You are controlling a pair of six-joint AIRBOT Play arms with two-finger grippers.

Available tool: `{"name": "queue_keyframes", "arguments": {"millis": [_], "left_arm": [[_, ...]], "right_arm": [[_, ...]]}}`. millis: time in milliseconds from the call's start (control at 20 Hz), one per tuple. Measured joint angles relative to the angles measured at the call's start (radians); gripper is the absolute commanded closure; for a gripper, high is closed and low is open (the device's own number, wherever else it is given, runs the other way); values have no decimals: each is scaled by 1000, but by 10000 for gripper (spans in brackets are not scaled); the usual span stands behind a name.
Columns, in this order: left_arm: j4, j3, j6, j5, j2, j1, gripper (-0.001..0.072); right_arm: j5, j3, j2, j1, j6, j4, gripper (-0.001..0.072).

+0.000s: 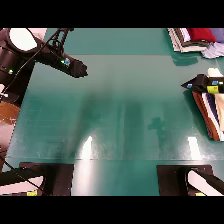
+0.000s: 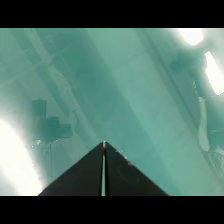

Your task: Fold the shirts.

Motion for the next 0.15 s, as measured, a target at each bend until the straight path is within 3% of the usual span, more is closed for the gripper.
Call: {"name": "queue_keyframes", "arguments": {"millis": [150], "left_arm": [[0,0,0,0,0,0,681]], "right_arm": [[0,0,-5,14,0,1,695]]}}
